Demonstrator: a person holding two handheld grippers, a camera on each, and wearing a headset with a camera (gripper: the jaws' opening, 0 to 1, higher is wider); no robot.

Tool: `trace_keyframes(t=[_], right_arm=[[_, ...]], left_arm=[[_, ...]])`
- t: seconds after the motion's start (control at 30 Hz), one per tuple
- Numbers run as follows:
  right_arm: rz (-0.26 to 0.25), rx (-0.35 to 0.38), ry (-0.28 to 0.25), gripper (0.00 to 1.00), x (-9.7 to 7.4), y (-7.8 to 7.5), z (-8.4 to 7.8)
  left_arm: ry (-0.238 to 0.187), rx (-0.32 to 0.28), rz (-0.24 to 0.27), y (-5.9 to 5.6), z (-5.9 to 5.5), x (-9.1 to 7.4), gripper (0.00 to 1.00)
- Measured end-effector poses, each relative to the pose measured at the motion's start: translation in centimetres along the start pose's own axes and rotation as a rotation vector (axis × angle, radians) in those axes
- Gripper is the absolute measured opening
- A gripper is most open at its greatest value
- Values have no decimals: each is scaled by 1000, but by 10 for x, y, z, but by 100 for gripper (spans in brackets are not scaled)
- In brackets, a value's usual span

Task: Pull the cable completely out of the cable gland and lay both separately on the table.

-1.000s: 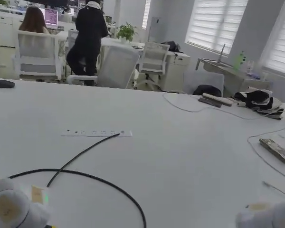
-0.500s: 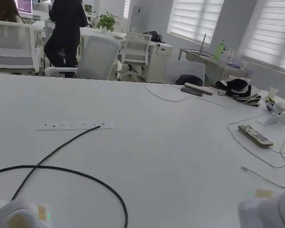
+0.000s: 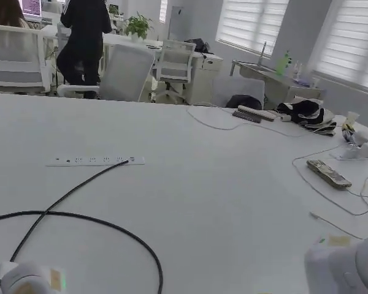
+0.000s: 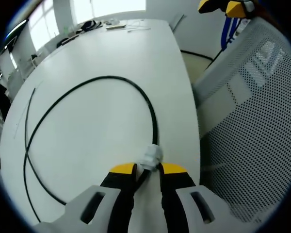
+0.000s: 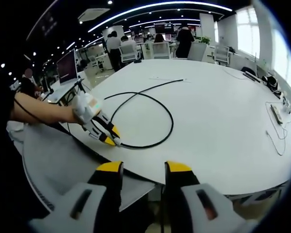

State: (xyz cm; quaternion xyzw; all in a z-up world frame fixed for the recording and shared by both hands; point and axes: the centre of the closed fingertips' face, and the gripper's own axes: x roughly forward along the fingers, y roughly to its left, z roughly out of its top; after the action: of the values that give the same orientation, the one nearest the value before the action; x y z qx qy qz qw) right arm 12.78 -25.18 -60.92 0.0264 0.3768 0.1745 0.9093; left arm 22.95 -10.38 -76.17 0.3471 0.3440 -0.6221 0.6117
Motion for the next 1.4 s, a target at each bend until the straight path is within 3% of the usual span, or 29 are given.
trace_keyframes(t=[0.2,0.33,0.47,0.67,0.8,1.03,1.17,1.27,1.4], right_arm=[[12,-7,7,35,0,1,-4],[38,-22,7,34,4,5,-2],[82,-59,2,34,11,16,9],[155,-136,-9,32,22,33,31],[229,-251,13,32,37,45,45],[348,-353,31,32,56,68,66],[471,-453,47,29,59,87,75],[569,-470,59,26,55,103,80],[630,-490,74,26,54,113,84]], left_arm=[[6,15,-4,-7,3,-2,15],[-69,-81,-19,-10,19,-16,15],[-116,-111,-11,-9,32,-37,15],[-212,-131,19,-12,63,-76,15],[-275,-150,37,-17,81,-98,15],[-342,-175,74,-27,103,-130,14],[-381,-145,93,-34,115,-148,14],[-390,-114,128,-36,120,-157,14],[-401,-74,155,-41,127,-167,15]])
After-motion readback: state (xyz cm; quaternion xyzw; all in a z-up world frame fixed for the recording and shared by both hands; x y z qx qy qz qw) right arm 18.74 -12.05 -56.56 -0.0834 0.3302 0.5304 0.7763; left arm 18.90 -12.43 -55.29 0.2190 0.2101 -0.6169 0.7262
